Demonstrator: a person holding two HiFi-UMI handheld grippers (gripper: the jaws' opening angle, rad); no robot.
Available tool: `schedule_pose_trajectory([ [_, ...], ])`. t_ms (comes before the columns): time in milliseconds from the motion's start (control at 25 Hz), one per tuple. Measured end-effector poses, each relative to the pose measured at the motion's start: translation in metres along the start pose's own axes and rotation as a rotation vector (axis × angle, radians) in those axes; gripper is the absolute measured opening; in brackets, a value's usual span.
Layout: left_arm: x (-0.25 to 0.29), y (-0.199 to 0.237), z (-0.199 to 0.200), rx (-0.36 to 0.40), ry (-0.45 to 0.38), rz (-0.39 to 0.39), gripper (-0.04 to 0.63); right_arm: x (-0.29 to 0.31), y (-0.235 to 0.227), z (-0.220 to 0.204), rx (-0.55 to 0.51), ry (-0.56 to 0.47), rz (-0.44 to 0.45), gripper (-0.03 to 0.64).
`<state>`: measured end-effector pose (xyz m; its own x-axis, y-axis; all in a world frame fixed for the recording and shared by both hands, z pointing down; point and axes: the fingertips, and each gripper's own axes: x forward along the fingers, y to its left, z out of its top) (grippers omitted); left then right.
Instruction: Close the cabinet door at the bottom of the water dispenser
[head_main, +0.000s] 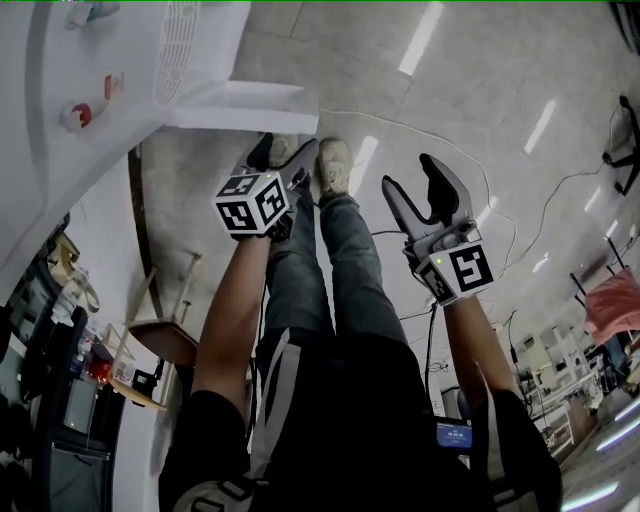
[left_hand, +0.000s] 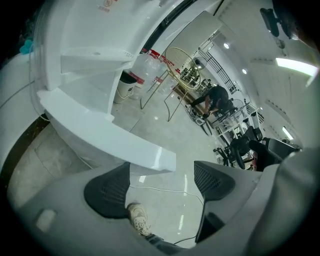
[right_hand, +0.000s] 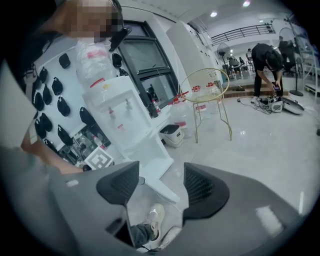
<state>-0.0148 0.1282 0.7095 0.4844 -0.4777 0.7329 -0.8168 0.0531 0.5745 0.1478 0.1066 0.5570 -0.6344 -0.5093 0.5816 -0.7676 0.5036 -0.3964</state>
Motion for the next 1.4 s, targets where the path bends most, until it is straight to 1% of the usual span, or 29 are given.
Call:
schedule_pose_trajectory([
  [320,0.011,-0.005,0.019,0.045,0.055,-0.046,0.414,0.008,0.007,0.020,0.037,-0.029,-0.045,0.272],
  [520,0.014,-0.006,0.028,0.053,0.079,-0.079,0.413,0.020,0.014,0.023,0.059,-0.017,-0.070,0.268],
  [800,0.019,-0.003,0.040,0.068,0.112,-0.114,0.405,0.037,0.030,0.046,0.082,-0.036,-0.094,0.263],
  [1080,0.030,-0.002,0.062,0.098,0.145,-0.127,0.403,0.049,0.025,0.072,0.090,-0.063,-0.129,0.259],
  [1280,0.035,0.002,0.076,0.111,0.154,-0.128,0.403,0.055,0.023,0.079,0.094,-0.064,-0.148,0.258],
  [1400,0.038,0.004,0.085,0.124,0.146,-0.126,0.403,0.062,0.018,0.080,0.095,-0.057,-0.157,0.256],
])
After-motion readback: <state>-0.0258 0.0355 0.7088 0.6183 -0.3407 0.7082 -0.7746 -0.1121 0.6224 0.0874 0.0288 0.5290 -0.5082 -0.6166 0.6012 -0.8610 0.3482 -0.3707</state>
